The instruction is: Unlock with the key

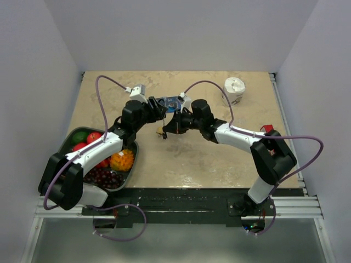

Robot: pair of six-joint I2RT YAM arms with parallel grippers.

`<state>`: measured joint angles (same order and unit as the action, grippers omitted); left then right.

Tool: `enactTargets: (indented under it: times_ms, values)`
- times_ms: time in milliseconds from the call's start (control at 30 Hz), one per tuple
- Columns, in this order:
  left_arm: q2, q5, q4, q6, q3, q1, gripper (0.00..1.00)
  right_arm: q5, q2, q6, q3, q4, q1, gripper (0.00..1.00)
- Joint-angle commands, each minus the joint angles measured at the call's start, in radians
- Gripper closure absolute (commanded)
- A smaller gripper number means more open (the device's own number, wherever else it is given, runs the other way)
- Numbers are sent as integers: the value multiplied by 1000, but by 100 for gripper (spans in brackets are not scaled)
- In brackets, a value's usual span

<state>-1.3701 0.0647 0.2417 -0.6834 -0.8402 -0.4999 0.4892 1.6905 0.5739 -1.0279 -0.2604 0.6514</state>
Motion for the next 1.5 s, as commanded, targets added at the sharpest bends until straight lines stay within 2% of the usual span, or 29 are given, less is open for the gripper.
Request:
enactTargets:
  times_ms: [0,200,467,1467]
  values:
    - [39,20,113,24,-37,-3,100,25,-45,6,-37,-33,-2,100]
    - [17,38,99,65,-56,-3,100,52,-66,60,43,-108,2,100]
    - [-6,11,96,74,-69,-3,100,75,-57,76,61,-128,4,100]
    - [-29,-28,108,61,-65,-12,100,43,11,50,-26,-91,-1,100]
